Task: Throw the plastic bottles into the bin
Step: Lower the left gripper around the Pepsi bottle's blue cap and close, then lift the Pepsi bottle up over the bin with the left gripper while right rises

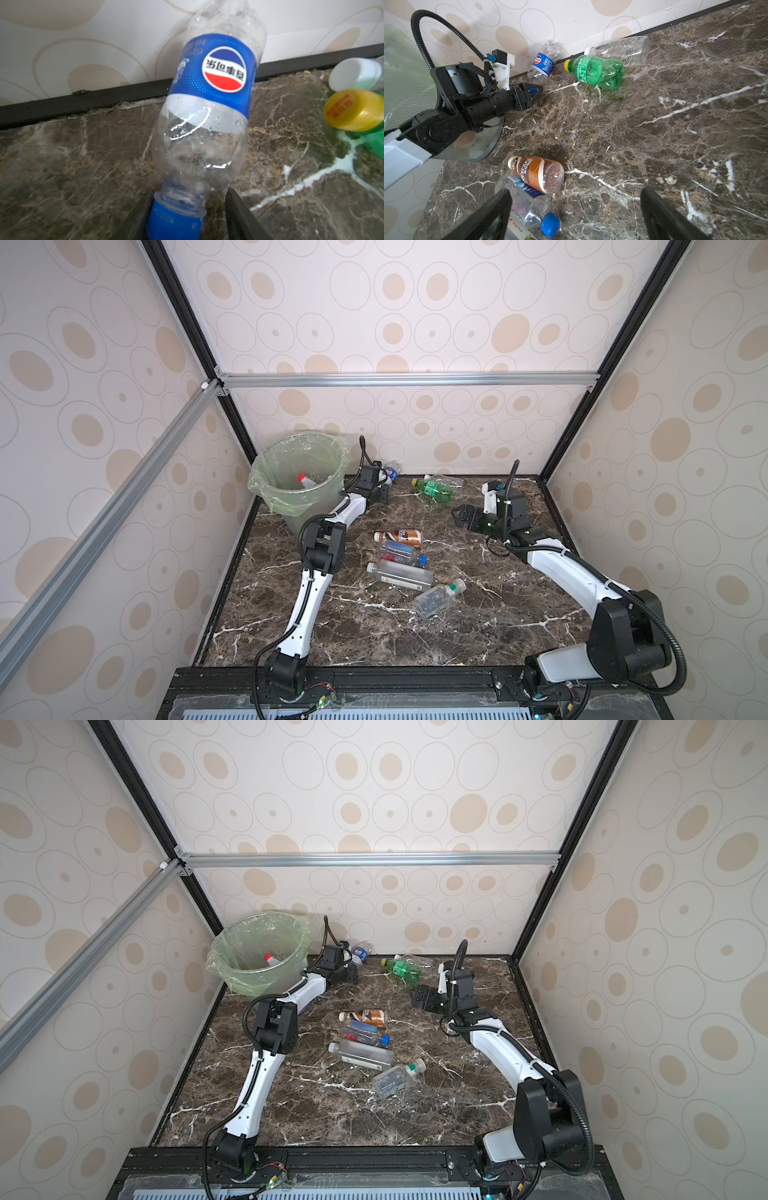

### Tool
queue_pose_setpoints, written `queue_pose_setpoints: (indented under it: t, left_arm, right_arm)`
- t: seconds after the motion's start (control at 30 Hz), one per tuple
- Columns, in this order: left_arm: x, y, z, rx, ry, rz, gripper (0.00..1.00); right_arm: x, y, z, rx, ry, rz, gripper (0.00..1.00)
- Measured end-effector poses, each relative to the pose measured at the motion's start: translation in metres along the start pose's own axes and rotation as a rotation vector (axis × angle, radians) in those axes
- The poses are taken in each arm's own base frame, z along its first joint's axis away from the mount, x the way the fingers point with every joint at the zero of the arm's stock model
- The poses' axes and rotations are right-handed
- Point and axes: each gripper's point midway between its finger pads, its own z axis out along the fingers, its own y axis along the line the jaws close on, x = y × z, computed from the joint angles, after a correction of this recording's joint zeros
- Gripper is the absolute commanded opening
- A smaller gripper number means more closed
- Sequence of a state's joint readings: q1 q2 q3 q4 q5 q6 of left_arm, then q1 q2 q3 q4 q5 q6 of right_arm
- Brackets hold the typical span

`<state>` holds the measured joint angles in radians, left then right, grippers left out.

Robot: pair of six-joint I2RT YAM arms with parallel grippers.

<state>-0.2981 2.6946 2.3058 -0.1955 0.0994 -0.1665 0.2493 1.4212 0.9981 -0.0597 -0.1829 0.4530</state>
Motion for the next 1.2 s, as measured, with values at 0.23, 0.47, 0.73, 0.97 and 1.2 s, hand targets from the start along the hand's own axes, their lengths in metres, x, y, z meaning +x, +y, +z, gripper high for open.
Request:
queue_pose_setpoints:
  t: [0.23,0.47,0.73,0.97,1.2]
  left_arm:
    - [0.001,0.0,0.0,0.0,0.002,0.004,0.39]
    - [0.001,-0.003,0.001,0.003,-0.001,0.013,0.27]
    - [0.004,-0.008,-0.002,0.01,0.003,0.019,0.18]
    - [0.012,-0.018,-0.015,0.024,0.029,0.039,0.17]
    - [0.014,-0.038,-0.041,0.045,0.037,0.07,0.15]
  right_arm:
    - [0.0,0.0,0.0,0.0,0.0,0.003,1.0]
    - [0.0,0.0,0.0,0.0,0.0,0.003,1.0]
    - [0.0,0.0,0.0,0.0,0.0,0.003,1.0]
    - [0.002,-0.001,-0.002,0.0,0.0,0.006,1.0]
    - [-0.002,0.003,-0.008,-0.009,-0.016,0.008,1.0]
